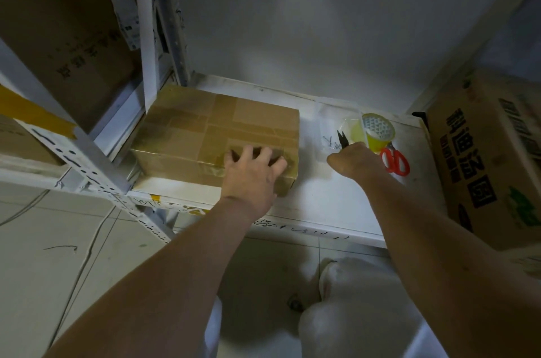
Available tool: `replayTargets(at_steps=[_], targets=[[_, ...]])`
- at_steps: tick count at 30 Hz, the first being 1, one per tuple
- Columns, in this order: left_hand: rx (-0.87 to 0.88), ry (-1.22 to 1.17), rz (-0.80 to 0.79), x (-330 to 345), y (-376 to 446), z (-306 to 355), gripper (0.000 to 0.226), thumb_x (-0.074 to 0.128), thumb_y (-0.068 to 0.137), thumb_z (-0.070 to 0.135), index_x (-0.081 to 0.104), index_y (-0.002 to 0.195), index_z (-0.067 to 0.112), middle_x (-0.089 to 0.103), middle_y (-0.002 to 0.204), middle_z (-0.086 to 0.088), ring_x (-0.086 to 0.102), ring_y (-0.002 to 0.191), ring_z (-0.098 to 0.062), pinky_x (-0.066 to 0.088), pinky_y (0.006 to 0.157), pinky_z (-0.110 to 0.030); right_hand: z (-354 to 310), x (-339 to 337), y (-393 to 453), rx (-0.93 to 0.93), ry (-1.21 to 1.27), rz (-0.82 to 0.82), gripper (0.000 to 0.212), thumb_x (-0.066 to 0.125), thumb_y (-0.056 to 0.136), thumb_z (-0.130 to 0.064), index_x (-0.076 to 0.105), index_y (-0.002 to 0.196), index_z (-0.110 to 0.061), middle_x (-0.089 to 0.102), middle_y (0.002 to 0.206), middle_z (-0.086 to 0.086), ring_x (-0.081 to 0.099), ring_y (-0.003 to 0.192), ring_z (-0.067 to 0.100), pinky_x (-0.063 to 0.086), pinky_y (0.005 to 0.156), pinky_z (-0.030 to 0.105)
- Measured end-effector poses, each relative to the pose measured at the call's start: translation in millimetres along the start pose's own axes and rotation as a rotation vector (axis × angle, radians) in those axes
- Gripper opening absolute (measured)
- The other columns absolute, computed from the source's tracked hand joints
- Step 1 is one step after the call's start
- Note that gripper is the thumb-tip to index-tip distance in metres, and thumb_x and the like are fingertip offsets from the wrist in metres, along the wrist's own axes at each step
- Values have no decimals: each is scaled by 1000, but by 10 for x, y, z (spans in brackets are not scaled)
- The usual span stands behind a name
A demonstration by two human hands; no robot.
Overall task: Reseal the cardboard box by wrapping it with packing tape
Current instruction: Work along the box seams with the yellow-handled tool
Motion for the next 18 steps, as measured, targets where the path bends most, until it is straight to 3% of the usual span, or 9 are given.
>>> replayTargets(at_steps=[3, 9, 18], targets=[[-3, 1, -14, 0, 1, -2, 61, 60, 83, 47, 31, 135, 36, 35, 136, 0, 32, 126, -30, 30, 107, -59, 44, 1, 8, -13, 49, 37, 41, 58, 79, -27, 36, 108, -7, 56, 102, 9, 59, 103, 32, 44, 77, 31], [-5, -10, -10, 4, -8, 0, 54, 57, 86, 39, 33, 134, 36, 35, 136, 0, 32, 125, -31, 29, 107, -59, 165, -151, -41, -175, 6, 213, 51, 63, 82, -36, 52, 117, 0, 56, 112, 20, 57, 94, 30, 39, 67, 28], [-31, -6, -45, 21, 0, 19, 54, 55, 87, 33, 31, 135, 36, 33, 135, 0, 30, 125, -31, 25, 110, -59, 493, -33, -220, -340, -32, 177, 49, 64, 85, -34, 55, 127, -11, 52, 116, 14, 57, 99, 28, 48, 79, 33]])
Point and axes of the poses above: each hand's wrist, its own y-axis towards the middle knuckle, its own x-axis out of the palm, z = x × y, the point moved 4 cm from there along y, towards the middle knuckle
